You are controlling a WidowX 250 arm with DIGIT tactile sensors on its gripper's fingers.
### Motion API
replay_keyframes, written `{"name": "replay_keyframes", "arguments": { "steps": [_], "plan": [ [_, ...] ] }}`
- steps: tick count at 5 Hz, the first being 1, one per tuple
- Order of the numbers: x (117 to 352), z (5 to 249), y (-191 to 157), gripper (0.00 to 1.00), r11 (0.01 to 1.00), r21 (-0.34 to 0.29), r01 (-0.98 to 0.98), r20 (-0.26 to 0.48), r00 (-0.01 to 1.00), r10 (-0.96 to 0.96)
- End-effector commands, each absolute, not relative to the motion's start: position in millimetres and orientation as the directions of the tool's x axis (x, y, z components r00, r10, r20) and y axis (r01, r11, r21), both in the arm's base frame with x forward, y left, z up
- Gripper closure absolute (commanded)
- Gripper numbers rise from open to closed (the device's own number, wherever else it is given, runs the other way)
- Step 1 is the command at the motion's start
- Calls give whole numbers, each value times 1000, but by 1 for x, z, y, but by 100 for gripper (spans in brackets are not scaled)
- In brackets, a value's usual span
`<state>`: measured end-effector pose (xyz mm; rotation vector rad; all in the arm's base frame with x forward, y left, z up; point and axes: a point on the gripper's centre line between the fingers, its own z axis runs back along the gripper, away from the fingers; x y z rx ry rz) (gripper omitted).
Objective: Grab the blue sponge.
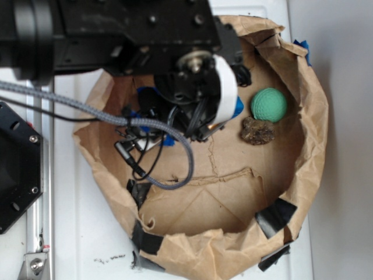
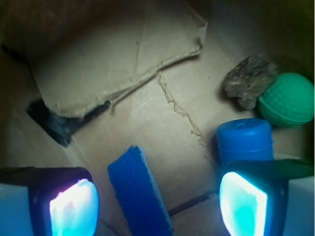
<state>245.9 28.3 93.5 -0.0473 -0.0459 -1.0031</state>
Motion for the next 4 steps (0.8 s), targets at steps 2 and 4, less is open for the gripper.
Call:
{"name": "replay_keyframes", "arguments": {
  "steps": [2,4],
  "plan": [
    [248,101,26,0,534,15,845,73,532,-844],
    [244,81,32,0,497,48,866,8,498,-867]
  ]
}}
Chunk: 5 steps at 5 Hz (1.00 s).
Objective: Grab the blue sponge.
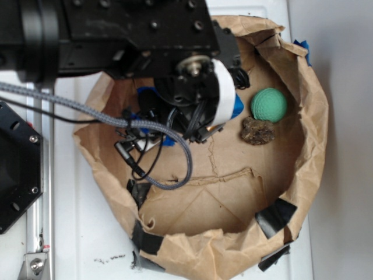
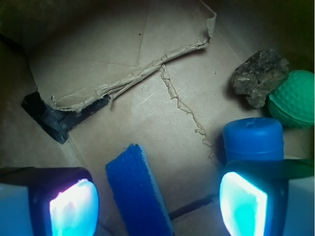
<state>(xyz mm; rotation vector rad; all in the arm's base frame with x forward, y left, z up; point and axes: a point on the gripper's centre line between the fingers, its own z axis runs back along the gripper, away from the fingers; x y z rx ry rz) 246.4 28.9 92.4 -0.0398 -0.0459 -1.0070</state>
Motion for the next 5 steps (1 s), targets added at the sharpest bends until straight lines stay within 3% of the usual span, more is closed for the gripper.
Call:
{"name": "replay_keyframes", "arguments": {
  "steps": [1,5],
  "plan": [
    [239,68,41,0,470,-2,883,-14,470,-883],
    [209,66,36,0,382,-32,924,-26,381,-924]
  ]
}}
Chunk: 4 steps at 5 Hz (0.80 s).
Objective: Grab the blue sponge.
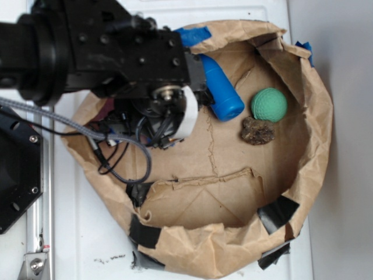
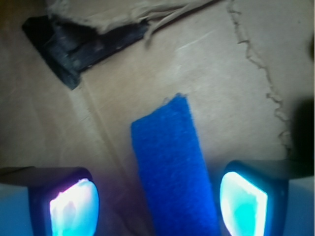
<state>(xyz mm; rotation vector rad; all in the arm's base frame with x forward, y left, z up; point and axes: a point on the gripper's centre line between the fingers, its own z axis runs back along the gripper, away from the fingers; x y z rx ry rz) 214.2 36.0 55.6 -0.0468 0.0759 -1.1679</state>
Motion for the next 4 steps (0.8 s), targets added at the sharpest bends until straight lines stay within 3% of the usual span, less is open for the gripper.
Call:
{"name": "replay_keyframes", "arguments": {
  "steps": [1,3,4],
  "plan": [
    [210,62,36,0,384,-31,923,-26,383,-923],
    [223,30,37,0,356,13,934,16,356,-934],
    [229,17,38,0,359,9,933,-3,359,-933]
  ]
}}
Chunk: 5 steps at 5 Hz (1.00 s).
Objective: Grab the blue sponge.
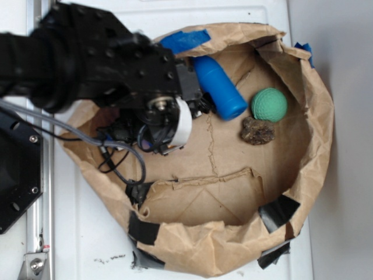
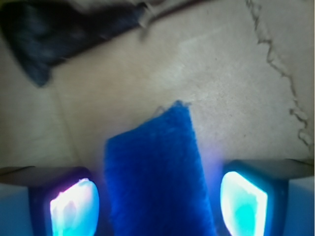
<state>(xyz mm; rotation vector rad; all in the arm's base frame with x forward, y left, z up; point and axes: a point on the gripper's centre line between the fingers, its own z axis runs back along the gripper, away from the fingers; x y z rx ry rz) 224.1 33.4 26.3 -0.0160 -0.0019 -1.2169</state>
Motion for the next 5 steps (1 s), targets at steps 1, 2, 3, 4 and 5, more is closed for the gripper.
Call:
{"name": "replay_keyframes", "arguments": {
  "steps": [1,2,3,4,5],
  "plan": [
    [230,13,37,0,348,15,937,-9,348,-937],
    [228,15,38,100,360,19,933,9,360,-933],
    [229,19,38,100,360,22,933,10,359,-933],
    [228,28,39,100,366,15,931,15,365,-931],
    [226,72,33,100,463,46,885,94,457,-884]
  ]
}}
